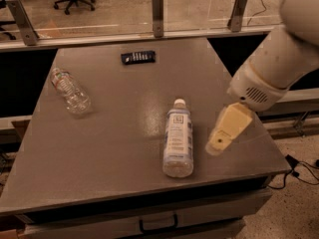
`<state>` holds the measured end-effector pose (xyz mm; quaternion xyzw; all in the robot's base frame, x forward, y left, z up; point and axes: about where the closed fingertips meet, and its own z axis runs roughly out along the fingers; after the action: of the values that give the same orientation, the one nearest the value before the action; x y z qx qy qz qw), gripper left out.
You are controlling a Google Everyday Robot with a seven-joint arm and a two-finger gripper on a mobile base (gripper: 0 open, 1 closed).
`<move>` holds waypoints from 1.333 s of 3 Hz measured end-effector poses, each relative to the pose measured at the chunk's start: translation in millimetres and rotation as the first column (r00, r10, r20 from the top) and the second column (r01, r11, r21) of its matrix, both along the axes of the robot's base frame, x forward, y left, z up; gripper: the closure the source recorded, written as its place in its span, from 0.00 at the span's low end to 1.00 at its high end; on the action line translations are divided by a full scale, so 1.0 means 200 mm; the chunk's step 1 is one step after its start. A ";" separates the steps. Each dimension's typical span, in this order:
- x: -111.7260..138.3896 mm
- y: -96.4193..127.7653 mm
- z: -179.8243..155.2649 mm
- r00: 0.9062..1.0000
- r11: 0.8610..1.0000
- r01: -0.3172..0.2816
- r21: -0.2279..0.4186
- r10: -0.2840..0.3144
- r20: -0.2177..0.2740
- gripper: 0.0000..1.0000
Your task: Move blue plastic bottle near rxbar blueberry
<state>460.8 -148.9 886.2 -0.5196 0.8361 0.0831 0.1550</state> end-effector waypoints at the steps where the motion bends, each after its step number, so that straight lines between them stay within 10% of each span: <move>1: 0.00 0.00 -0.01 0.999 0.999 0.039 0.006 -0.038 -0.008 0.00; 3: 0.01 0.02 -0.02 0.998 0.997 0.063 0.033 -0.062 -0.021 0.00; 4: 0.03 0.10 -0.07 0.983 0.978 0.178 0.109 -0.174 -0.053 0.00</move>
Offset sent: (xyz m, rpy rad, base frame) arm 0.0008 0.0004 -0.0021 0.0079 0.0098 -0.0456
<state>467.4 -129.4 872.4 -0.4319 0.8759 0.1277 0.1729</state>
